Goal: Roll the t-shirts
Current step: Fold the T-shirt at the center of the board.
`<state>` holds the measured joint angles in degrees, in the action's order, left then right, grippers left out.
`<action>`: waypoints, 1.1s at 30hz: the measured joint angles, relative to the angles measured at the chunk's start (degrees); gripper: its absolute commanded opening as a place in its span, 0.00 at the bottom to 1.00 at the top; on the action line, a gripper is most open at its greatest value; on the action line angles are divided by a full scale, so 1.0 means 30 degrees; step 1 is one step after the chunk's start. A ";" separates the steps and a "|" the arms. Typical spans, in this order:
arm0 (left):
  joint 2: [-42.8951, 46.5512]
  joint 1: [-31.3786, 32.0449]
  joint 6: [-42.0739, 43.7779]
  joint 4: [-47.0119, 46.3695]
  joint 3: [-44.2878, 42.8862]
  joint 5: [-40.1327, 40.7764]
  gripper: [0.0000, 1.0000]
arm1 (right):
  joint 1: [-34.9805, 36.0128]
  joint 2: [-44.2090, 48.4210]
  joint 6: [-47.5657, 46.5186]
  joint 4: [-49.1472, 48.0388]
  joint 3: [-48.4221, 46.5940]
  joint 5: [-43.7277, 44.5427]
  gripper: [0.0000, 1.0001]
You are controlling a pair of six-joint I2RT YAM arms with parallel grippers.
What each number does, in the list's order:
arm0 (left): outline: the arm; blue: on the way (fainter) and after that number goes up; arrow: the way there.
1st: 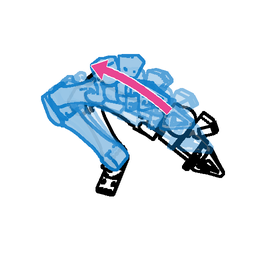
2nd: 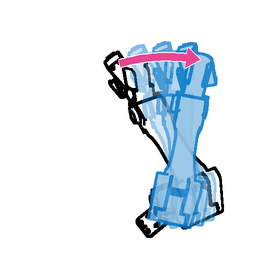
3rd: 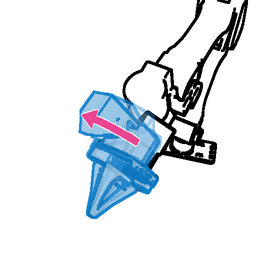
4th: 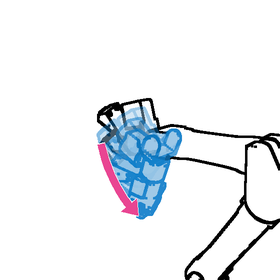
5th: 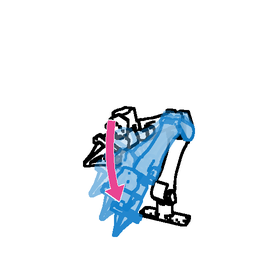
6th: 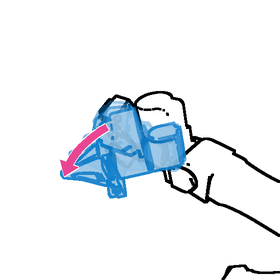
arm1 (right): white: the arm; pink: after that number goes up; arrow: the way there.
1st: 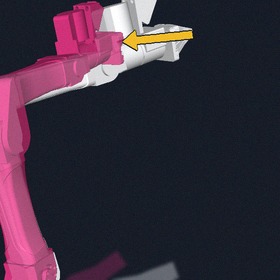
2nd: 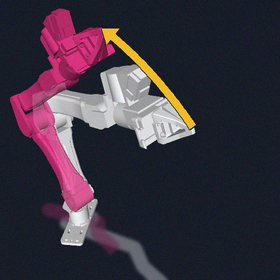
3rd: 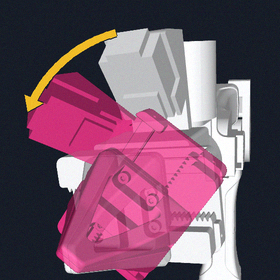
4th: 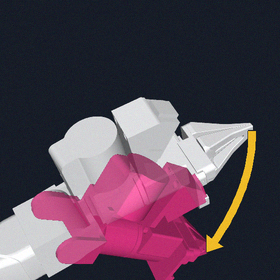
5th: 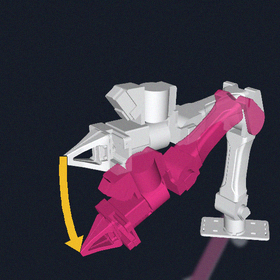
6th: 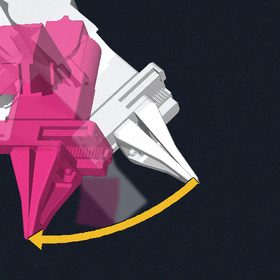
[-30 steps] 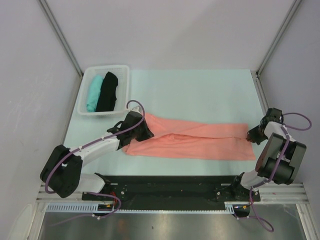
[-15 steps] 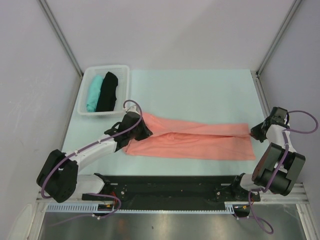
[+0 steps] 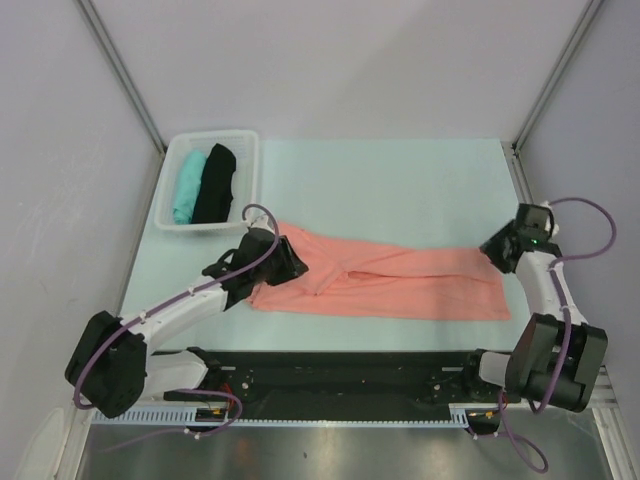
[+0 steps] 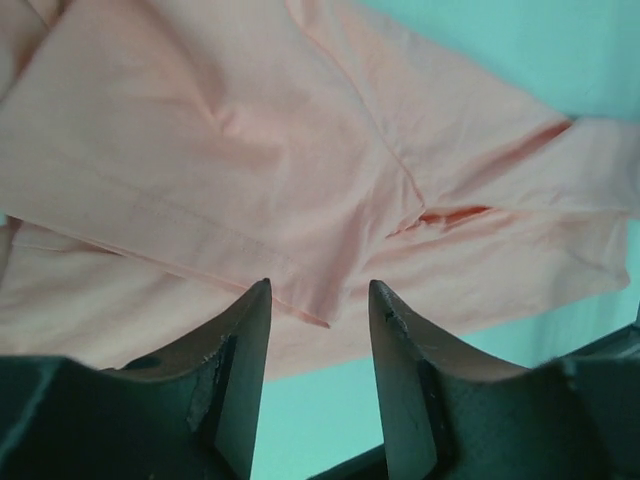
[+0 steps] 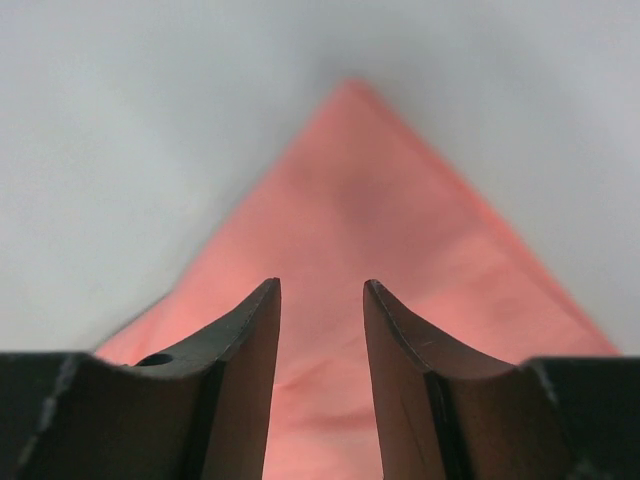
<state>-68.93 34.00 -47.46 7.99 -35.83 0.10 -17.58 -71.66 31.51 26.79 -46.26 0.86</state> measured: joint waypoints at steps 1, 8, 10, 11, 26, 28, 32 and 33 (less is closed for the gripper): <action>0.0168 -0.0051 0.0022 0.0248 -0.0299 0.0372 0.45 | 0.1158 0.0175 0.0007 -0.0211 -0.0277 0.0080 0.46; -0.1676 -0.1275 0.0991 0.2127 -0.3628 0.3162 0.47 | 1.1402 -0.1778 0.0095 -0.3555 -0.2528 0.0233 0.47; -0.2288 -0.1508 0.1202 0.2637 -0.3978 0.4087 0.51 | 1.3814 -0.3009 0.0219 -0.4262 -0.3177 0.0364 0.47; -0.2565 -0.1690 0.1319 0.2980 -0.4000 0.4524 0.52 | 1.5008 -0.3701 0.0459 -0.4626 -0.3446 0.0284 0.47; -0.4976 -0.4007 0.1982 0.3956 -0.3235 0.4881 0.52 | 2.1813 -0.8597 0.4510 -0.5340 -0.3905 -0.0051 0.48; -0.5304 -0.4022 0.1982 0.3869 -0.3235 0.4889 0.50 | 2.2068 -0.8699 0.4707 -0.5442 -0.3905 -0.0044 0.48; -0.6040 -0.4022 0.1982 0.3526 -0.3235 0.4852 0.43 | 2.2338 -0.9063 0.5027 -0.5632 -0.3912 -0.0087 0.48; -0.6193 -0.4022 0.1982 0.3461 -0.3235 0.4838 0.42 | 2.2352 -0.9180 0.5071 -0.5654 -0.3912 -0.0095 0.49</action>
<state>-87.50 21.93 -41.52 18.37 -45.54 14.61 49.47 -99.20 46.72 9.82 -58.00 0.58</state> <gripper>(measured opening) 0.466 0.482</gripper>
